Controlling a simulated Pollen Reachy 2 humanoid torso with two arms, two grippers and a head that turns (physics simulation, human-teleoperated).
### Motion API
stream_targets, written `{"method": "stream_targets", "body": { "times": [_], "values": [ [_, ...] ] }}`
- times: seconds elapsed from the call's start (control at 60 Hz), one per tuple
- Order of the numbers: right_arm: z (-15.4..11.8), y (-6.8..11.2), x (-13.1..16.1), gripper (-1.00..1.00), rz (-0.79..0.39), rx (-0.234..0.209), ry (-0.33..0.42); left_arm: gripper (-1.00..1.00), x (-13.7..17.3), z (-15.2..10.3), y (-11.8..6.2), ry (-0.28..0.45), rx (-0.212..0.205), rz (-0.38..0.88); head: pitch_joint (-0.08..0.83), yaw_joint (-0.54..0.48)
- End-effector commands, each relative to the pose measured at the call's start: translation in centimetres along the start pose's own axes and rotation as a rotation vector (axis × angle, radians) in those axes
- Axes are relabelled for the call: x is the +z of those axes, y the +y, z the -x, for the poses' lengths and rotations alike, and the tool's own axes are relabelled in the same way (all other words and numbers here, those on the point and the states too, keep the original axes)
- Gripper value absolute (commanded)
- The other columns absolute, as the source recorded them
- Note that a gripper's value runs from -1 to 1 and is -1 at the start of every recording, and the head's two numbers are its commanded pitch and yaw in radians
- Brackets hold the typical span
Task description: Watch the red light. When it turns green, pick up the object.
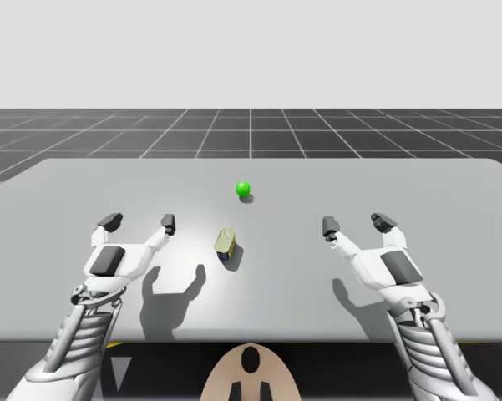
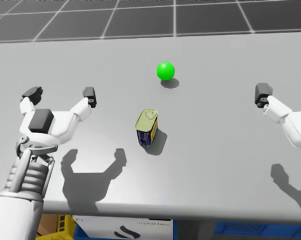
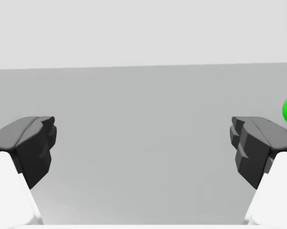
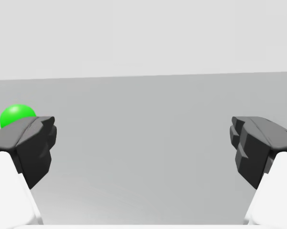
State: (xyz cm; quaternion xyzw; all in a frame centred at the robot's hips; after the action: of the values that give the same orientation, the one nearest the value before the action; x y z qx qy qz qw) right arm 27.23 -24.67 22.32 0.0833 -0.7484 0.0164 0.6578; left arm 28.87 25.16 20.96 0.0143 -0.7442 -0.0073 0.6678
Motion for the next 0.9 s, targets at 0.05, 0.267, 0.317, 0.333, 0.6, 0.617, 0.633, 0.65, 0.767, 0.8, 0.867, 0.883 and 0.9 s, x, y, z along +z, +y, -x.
{"method": "stream_targets", "body": {
  "times": [0.05,0.267,0.317,0.333,0.6,0.617,0.633,0.65,0.767,0.8,0.867,0.883,0.9],
  "values": [
    [0.3,0.1,-0.1,-1.00,0.010,-0.005,0.005,-1.00,0.3,0.1,-0.2,0.045,0.051,0.046,0.626,0.10],
    [0.3,0.0,-0.1,-1.00,0.020,0.002,0.000,-1.00,3.1,-0.7,-0.8,0.152,0.069,0.249,0.627,0.10],
    [0.3,0.0,-0.2,-1.00,0.020,0.003,0.001,-1.00,4.2,-0.7,-0.9,0.186,0.070,0.299,0.629,0.10],
    [0.3,0.0,-0.2,-1.00,0.020,0.002,0.001,-1.00,4.4,-0.7,-0.9,0.193,0.073,0.307,0.629,0.10],
    [0.7,0.0,-0.3,-1.00,0.028,0.013,0.002,-1.00,7.3,0.2,-2.8,0.324,0.082,0.450,0.633,0.11],
    [0.7,0.0,-0.3,-1.00,0.028,0.013,0.001,-1.00,7.4,0.3,-3.0,0.329,0.083,0.454,0.633,0.12],
    [0.7,0.0,-0.3,-1.00,0.029,0.013,0.000,-1.00,7.4,0.5,-3.1,0.333,0.082,0.459,0.633,0.12],
    [0.7,0.0,-0.3,-1.00,0.030,0.014,-0.002,-1.00,7.4,0.6,-3.3,0.335,0.078,0.463,0.632,0.12],
    [0.6,0.1,-0.3,-1.00,0.034,0.011,-0.015,-1.00,7.4,2.1,-5.3,0.338,0.084,0.475,0.630,0.12],
    [0.6,0.1,-0.3,-1.00,0.033,0.012,-0.017,-1.00,7.2,2.5,-5.9,0.334,0.087,0.471,0.629,0.12],
    [0.6,0.1,-0.3,-1.00,0.032,0.012,-0.017,-1.00,6.8,3.1,-7.0,0.332,0.087,0.472,0.630,0.12],
    [0.6,0.1,-0.3,-1.00,0.032,0.012,-0.017,-1.00,6.7,3.2,-7.2,0.331,0.088,0.472,0.630,0.12],
    [0.6,0.1,-0.3,-1.00,0.032,0.012,-0.017,-1.00,6.5,3.3,-7.6,0.329,0.090,0.470,0.631,0.12]
  ]
}}
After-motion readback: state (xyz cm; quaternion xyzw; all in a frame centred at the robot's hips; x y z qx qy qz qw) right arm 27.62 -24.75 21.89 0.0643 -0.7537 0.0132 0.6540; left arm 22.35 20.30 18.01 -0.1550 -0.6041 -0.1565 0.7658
